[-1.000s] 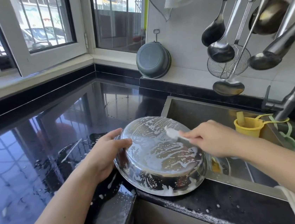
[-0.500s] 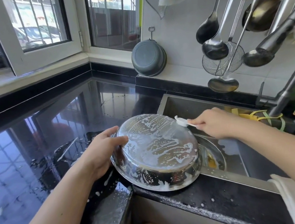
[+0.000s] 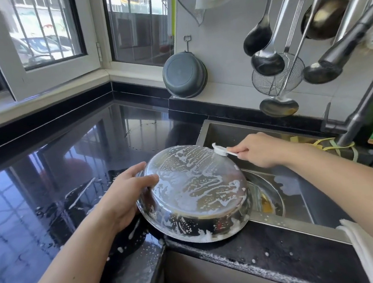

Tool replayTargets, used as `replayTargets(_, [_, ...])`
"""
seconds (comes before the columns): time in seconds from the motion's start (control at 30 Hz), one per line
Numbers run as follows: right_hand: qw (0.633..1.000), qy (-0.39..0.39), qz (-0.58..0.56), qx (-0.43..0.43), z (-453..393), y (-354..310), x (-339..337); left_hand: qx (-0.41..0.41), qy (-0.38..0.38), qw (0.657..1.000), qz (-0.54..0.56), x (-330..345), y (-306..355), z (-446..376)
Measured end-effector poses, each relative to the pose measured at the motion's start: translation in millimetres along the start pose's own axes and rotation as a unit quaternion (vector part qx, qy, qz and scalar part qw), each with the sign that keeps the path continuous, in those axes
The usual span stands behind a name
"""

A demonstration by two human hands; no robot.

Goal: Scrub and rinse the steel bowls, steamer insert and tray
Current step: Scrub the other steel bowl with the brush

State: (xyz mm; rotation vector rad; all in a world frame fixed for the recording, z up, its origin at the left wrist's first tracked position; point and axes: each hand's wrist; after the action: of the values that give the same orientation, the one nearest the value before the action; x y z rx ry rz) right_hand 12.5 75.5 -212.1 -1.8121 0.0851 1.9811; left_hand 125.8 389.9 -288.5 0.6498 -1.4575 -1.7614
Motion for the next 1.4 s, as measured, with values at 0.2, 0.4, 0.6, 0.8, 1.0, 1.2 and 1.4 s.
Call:
replayTargets(0.2, [1.0, 0.009, -0.02, -0.015, 43.6, 9.0, 7.8, -0.001, 0.019, 1.0, 0.004, 1.7, 1.1, 1.9])
replayTargets(0.4, [0.996, -0.06, -0.026, -0.058, 90.4, -11.0, 7.0, 0.012, 0.012, 1.0, -0.007, 7.0, 4.6, 7.1])
replayTargets(0.6, [1.0, -0.008, 0.024, -0.006, 34.3, -9.1, -5.3, 0.012, 0.02, 1.0, -0.02, 12.9, 10.9, 15.5])
replayTargets(0.8, [0.994, -0.084, -0.013, -0.072, 64.2, -25.5, -0.2, 0.01, 0.016, 1.0, -0.017, 13.3, 12.3, 16.6])
replayTargets(1.0, [1.0, -0.013, 0.005, -0.012, 57.6, 4.6, -5.1, 0.009, 0.013, 1.0, -0.024, 15.5, 15.0, 19.8])
replayTargets(1.2, [0.992, 0.028, -0.112, -0.042, 120.2, 11.4, 37.9, 0.003, 0.046, 0.999, -0.025, 16.2, 13.8, 16.8])
replayTargets(1.4, [0.975, 0.07, -0.209, -0.016, 163.1, 16.5, 77.2, 0.004, 0.092, 0.995, -0.04, 19.7, 8.1, 9.6])
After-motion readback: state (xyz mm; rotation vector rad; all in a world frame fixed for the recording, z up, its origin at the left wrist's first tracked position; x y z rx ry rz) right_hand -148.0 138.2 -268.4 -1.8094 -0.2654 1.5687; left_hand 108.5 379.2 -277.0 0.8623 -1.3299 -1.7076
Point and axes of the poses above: each hand's wrist, its own z-axis away from the middle knuckle, its own x-axis out of the palm, y = z × x, and after that the axes turned 7 degrees about -z, right-handed
